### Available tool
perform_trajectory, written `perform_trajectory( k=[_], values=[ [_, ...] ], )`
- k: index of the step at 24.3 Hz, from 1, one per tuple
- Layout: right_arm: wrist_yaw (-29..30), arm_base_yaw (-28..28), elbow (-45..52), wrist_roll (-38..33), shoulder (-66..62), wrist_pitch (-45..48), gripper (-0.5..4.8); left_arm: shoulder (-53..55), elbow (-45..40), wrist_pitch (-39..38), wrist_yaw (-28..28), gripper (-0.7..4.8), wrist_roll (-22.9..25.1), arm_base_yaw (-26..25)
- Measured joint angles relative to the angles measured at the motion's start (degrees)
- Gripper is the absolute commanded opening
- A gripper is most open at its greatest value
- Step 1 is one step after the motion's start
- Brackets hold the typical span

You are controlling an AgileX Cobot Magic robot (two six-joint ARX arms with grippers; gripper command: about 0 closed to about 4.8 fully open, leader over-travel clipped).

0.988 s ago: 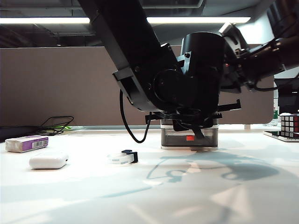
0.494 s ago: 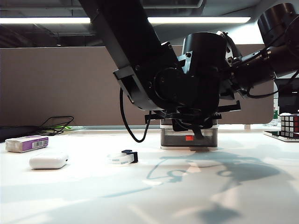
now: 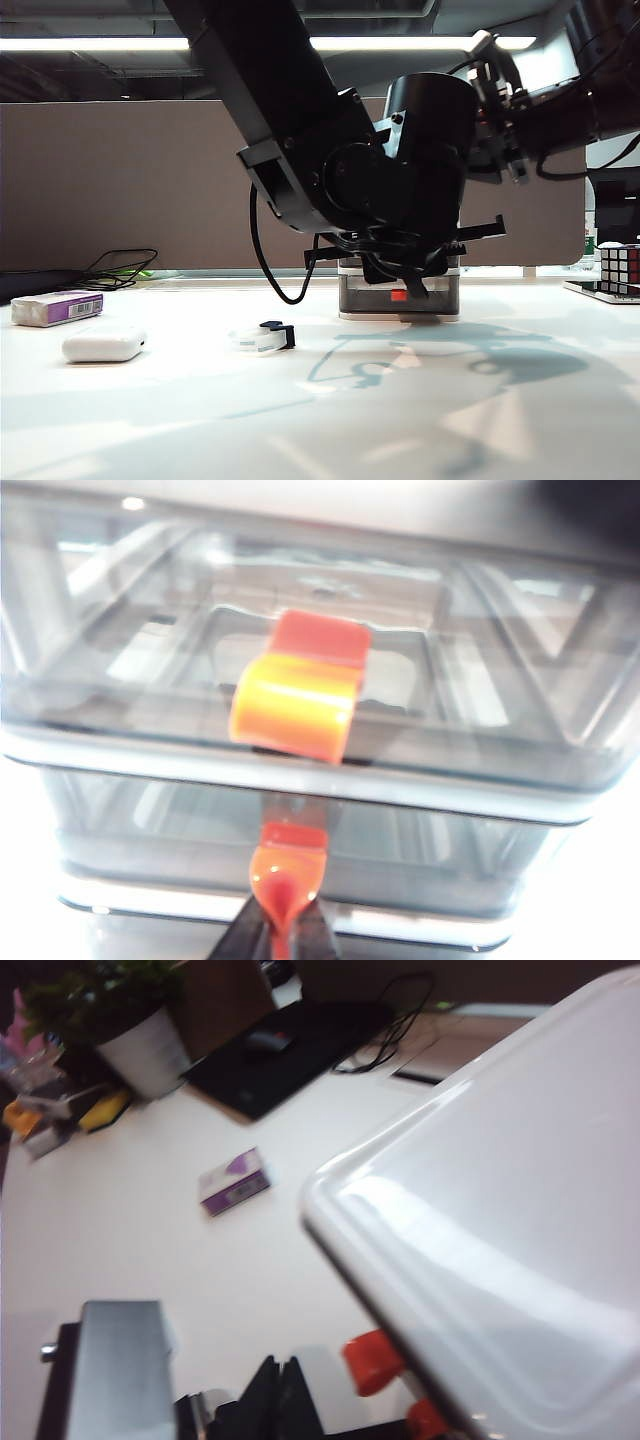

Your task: Open the second layer of the drawer on the table, pick up the transparent tape on the table and put it in, and finally close the drawer.

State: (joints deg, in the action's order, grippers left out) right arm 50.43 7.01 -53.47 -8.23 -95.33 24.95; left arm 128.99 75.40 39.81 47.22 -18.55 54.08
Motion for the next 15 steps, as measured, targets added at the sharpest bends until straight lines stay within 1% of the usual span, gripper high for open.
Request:
perform_trajectory(
  k=[4,15],
  values=[
    [0.22,-1.81,-0.9,-1.18,-0.04,-0.31,-0.05,0.0,0.0,-0.15,0.11,-0.06,-0.37,0.17],
    [-0.04,-1.88,-1.46,-1.22,-0.96,-1.79,-0.05,0.02,0.02,-0.28,0.13,-0.06,-0.26,0.24]
  ],
)
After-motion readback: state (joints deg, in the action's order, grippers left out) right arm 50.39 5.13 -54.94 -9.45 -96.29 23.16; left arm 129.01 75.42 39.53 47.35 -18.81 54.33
